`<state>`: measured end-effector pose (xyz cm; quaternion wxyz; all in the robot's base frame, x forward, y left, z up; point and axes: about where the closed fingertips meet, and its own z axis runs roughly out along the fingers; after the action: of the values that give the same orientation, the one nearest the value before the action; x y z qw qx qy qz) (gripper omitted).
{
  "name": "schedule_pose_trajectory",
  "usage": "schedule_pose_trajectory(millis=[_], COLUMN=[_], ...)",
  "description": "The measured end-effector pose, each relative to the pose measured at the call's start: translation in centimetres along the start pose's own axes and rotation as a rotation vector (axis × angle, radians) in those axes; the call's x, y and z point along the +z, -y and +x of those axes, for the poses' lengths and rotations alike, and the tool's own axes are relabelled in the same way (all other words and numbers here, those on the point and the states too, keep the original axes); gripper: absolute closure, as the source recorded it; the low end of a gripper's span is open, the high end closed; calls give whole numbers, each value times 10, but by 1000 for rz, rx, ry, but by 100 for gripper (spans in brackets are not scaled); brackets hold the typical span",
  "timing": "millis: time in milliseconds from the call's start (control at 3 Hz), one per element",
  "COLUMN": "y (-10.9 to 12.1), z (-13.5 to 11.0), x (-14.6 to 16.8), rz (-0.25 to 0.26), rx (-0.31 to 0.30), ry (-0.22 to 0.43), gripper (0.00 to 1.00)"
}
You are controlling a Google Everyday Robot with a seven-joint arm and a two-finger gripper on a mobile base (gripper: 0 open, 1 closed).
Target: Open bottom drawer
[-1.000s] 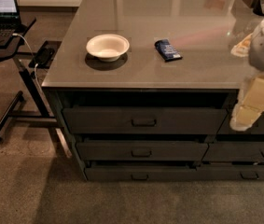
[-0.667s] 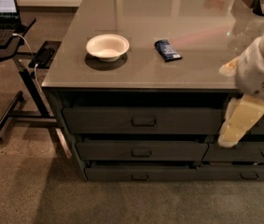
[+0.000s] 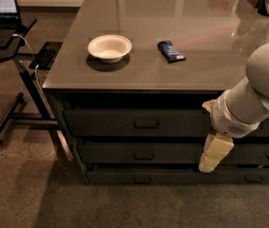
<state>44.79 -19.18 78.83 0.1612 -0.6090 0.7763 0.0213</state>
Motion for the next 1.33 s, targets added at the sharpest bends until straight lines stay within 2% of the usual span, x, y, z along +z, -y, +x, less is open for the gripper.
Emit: schedule_pose_trajectory(millis=[333,667,1000,1333], y=[0,-12,-27,-40], z=[0,16,42,59], x=[0,50,119,180], rz=[0,-59,-128,-189], rx=[0,36,113,145], ry=[0,-2,-10,5], gripper=[0,0,0,0])
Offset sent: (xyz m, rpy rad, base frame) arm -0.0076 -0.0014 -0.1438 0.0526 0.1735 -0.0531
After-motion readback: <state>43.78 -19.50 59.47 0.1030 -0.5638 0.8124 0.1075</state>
